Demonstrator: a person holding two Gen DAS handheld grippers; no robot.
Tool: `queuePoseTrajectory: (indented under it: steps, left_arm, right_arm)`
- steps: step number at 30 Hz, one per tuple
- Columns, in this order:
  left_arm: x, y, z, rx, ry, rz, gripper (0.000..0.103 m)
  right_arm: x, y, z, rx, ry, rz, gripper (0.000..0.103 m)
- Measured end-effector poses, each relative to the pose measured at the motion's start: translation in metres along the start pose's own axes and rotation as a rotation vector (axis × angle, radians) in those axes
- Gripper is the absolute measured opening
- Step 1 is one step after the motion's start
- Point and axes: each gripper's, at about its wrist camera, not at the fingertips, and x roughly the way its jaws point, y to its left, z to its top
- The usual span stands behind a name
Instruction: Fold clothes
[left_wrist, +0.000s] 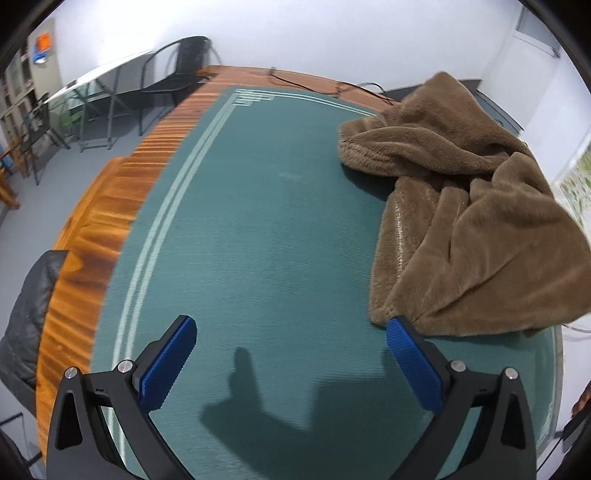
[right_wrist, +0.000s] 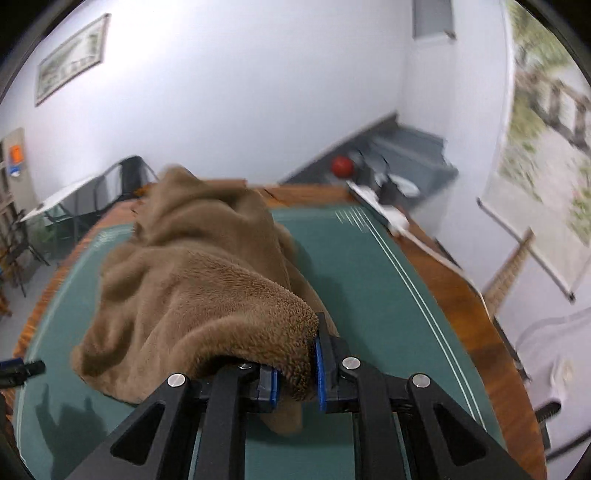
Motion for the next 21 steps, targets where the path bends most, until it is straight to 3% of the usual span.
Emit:
queuePoseTrajectory:
  steps: [6, 8, 9, 12, 13, 21]
  left_arm:
    - [0.019, -0.012, 0.033, -0.019, 0.005, -0.09, 0.103]
    - [0.025, -0.015, 0.047, -0.032, 0.004, -0.127, 0.103]
    - [0.028, -0.017, 0.054, -0.038, 0.004, -0.145, 0.103]
    - [0.041, -0.022, 0.079, -0.059, 0.009, -0.217, 0.103]
    - [0.049, -0.023, 0.09, -0.077, 0.02, -0.259, 0.103]
    - [0.116, -0.021, 0.151, -0.291, 0.12, -0.523, 0.103]
  right_arm:
    - [-0.004, -0.002, -0.031, -0.066, 0.065, 0.044, 0.016]
    - [-0.003, 0.0, -0.035, -0.092, 0.071, 0.054, 0.022]
    - [-0.005, -0.001, -0.036, -0.098, 0.072, 0.053, 0.03]
    - [-0.011, -0.005, -0.04, -0.093, 0.074, 0.054, 0.071]
    - [-0.013, -0.007, -0.041, -0.089, 0.075, 0.055, 0.076]
    - [-0.031, -0.021, -0.048, -0.055, 0.08, 0.06, 0.076]
